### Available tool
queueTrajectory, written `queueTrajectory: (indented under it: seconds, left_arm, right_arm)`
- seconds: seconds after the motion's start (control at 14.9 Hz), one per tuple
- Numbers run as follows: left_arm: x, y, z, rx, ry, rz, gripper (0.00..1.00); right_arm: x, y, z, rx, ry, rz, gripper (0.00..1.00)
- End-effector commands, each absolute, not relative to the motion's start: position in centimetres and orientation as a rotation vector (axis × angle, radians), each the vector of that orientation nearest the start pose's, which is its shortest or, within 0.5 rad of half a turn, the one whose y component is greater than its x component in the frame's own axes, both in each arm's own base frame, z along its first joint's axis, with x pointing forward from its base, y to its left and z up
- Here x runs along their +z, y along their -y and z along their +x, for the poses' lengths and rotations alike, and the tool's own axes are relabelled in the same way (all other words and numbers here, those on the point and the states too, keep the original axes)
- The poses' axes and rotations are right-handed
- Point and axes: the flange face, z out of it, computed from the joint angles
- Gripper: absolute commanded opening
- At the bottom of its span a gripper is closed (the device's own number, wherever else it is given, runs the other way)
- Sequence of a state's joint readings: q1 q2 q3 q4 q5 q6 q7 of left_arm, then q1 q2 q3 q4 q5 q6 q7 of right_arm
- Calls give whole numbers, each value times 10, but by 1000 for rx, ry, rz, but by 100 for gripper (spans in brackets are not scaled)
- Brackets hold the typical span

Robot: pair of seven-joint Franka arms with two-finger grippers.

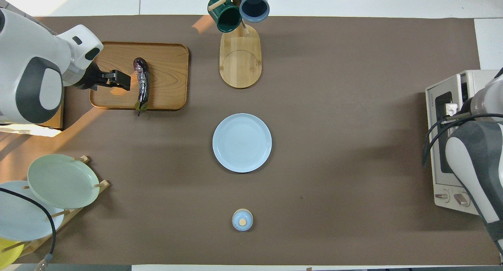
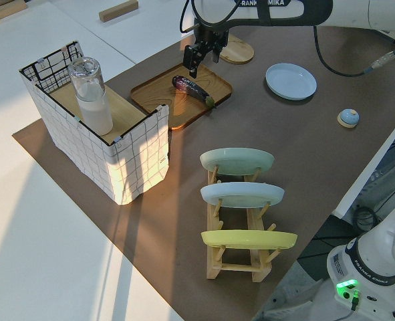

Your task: Put eggplant into oven

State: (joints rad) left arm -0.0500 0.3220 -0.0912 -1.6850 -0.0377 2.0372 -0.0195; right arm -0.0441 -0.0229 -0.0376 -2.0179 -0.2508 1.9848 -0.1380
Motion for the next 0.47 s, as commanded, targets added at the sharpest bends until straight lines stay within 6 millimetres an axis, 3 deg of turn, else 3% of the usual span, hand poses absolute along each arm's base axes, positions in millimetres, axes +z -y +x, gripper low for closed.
queueTrajectory:
  seconds: [0.0, 0.13, 0.4]
  left_arm:
    - [380, 106, 651, -70, -209, -3215, 100]
    - [358, 119, 652, -93, -234, -3217, 100]
    - [336, 120, 657, -105, -232, -3223, 100]
  right_arm:
    - [434, 47, 542, 33, 221, -3305, 0]
    - [415, 43, 541, 8, 186, -3265, 0]
    - [378, 19, 541, 3, 131, -3235, 0]
